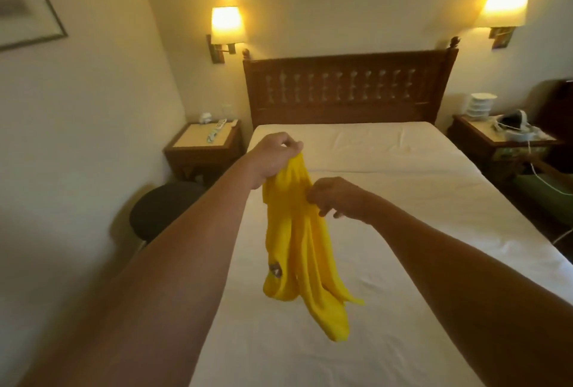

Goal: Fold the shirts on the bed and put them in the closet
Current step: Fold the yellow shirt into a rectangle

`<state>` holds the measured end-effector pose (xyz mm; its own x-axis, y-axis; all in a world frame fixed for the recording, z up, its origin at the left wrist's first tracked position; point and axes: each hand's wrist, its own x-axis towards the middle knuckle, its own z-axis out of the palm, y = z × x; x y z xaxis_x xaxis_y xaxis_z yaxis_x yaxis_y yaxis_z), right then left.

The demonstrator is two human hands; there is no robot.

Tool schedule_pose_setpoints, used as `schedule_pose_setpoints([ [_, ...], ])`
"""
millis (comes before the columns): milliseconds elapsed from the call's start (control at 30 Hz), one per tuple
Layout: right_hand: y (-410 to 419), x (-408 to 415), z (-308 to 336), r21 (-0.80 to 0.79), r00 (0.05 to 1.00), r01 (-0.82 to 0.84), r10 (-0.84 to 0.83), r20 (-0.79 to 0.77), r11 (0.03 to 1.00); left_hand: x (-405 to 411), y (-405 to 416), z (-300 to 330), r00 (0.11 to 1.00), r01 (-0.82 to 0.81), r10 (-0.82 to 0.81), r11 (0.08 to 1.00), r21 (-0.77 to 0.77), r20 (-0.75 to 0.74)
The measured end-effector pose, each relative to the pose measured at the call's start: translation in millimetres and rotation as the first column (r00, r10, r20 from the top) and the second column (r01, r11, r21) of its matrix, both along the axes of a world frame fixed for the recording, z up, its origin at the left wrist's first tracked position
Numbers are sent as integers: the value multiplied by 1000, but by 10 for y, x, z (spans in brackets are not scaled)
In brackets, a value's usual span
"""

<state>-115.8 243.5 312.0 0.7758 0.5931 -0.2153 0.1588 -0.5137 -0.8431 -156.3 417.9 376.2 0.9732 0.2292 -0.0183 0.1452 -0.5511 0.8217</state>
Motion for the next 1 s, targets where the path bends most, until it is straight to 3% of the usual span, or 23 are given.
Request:
schedule_pose_setpoints([
  [67, 85, 78, -55, 111, 970, 100, -122, 211, 989, -32, 22, 66, 998, 66, -65, 998, 25, -22],
  [167, 192, 95, -73, 146, 993, 23, -39, 110, 989, -75, 43, 181, 993, 117, -118, 993, -29, -34],
  [267, 198, 115, -138, -117, 990, -132, 137, 43, 984, -130, 97, 282, 992, 128, -128, 991, -41, -2],
  [367, 136, 142, -301, -281, 984, -123, 153, 89, 952, -180, 224, 322, 995, 88, -87, 996, -25, 45],
  [500, 42, 134, -481, -155, 991, -24, 44, 127, 988, -236, 432, 419, 993, 11, -8, 1000, -24, 119],
  [567, -6, 135, -486, -57, 982, 98, -87, 170, 994, -269, 567, 470, 995, -48, 37, 991, 127, 89],
  [633, -9, 91, -376, 70, 958, 184, -195, 212, 980, -308, 673, 463, 996, -3, 39, 915, 403, -81],
  [700, 64, 28, -184, 199, 945, 162, -211, 251, 966, -305, 698, 363, 970, 83, 44, 868, 490, -241],
  [800, 226, -58, 101, 284, 930, 24, -125, 344, 959, -308, 414, 99, 948, 150, -79, 965, 216, -307],
  [867, 250, -67, 205, 246, 897, -6, -103, 429, 969, -258, 189, -149, 939, 195, -180, 980, 24, -294],
  [933, 142, -37, 256, 114, 834, 10, -72, 548, 993, -223, 42, -338, 959, 183, -191, 981, -58, -211],
  [1000, -68, 19, 259, -78, 771, 23, 32, 636, 997, -189, -6, -404, 979, 155, -155, 988, -17, -135],
])
